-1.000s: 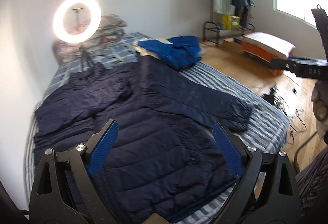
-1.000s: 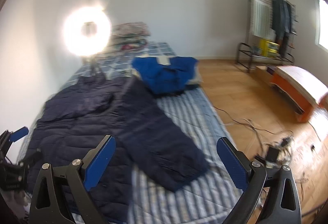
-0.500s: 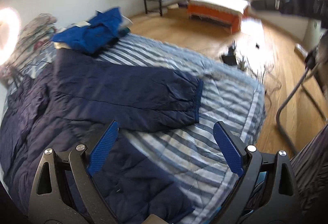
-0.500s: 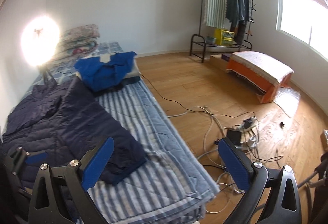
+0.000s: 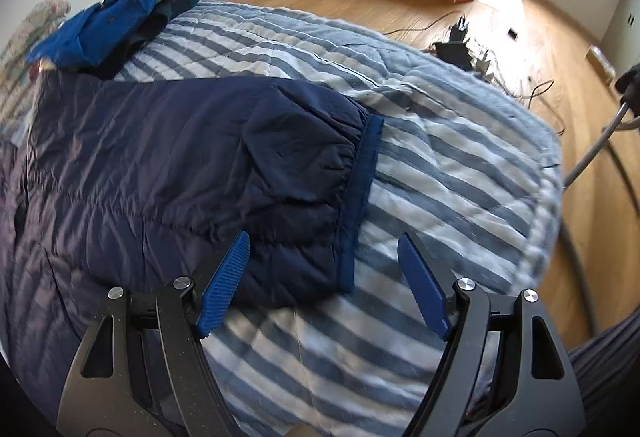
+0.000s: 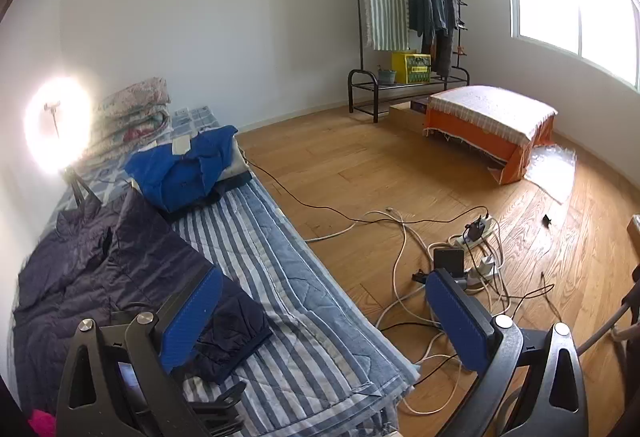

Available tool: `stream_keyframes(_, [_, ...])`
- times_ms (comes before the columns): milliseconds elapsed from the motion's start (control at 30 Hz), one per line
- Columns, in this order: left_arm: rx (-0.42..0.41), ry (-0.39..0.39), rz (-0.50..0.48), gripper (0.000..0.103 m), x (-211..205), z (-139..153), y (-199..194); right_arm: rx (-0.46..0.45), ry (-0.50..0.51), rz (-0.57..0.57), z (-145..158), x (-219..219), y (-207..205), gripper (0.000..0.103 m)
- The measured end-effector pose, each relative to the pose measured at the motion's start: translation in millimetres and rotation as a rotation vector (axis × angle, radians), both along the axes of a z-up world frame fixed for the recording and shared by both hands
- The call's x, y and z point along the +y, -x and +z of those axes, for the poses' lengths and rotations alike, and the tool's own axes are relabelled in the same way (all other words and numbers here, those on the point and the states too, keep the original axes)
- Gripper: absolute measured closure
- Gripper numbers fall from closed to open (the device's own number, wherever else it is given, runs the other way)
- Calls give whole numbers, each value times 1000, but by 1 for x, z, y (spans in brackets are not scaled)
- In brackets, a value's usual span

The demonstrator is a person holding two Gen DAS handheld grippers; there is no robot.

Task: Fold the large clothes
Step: 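Grasp the other sleeve cuff with the left tool, then fold the held sleeve across the jacket body with the left tool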

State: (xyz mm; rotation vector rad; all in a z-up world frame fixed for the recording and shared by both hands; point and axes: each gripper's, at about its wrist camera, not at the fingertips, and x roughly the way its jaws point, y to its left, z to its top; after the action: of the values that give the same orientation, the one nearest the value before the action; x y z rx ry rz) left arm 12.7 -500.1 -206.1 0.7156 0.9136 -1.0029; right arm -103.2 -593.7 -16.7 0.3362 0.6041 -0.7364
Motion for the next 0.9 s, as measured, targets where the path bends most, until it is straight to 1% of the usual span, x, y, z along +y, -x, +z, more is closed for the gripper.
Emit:
stream_keyframes(67, [-36,-32,-8,24,-8,-5,-1,-10,-8,8,1,0,0,0])
stream_keyframes(167, [-58,-69,-4,24,-15,-12,-5,-23,-8,17,4,2,0,0])
stream_keyframes(267, [-24,-58,7,24,-17,-15,-13,-37,-11,20,6,4,1,0])
stream_keyframes(300, [-11,-53,9,26,-19,-17,-16,-42,-13,21,6,4,1,0])
stream_keyframes(333, [9,-45,13,29,-19,-17,-19,-46,-16,20,7,4,1,0])
stream_keyframes(400, [33,-30,17,42,-19,-15,-24,-52,-27,22,7,3,1,0])
stream_keyframes(467, [47,-23,15,74,-18,-11,-27,-59,-53,31,6,3,-1,0])
stream_keyframes(533, [54,-18,29,89,-19,-7,-30,-67,-77,39,6,3,-3,0])
stream_keyframes(567, [69,-5,41,92,-17,-3,-33,-73,-87,45,7,4,-4,0])
stream_keyframes(700, [133,51,76,95,-6,12,-45,-80,-74,71,11,15,-12,0])
stream_keyframes(800, [153,107,98,96,9,32,-55,-77,-54,92,14,25,-19,0])
stream_keyframes(900, [186,171,127,96,29,56,-70,-79,-58,110,16,30,-25,0])
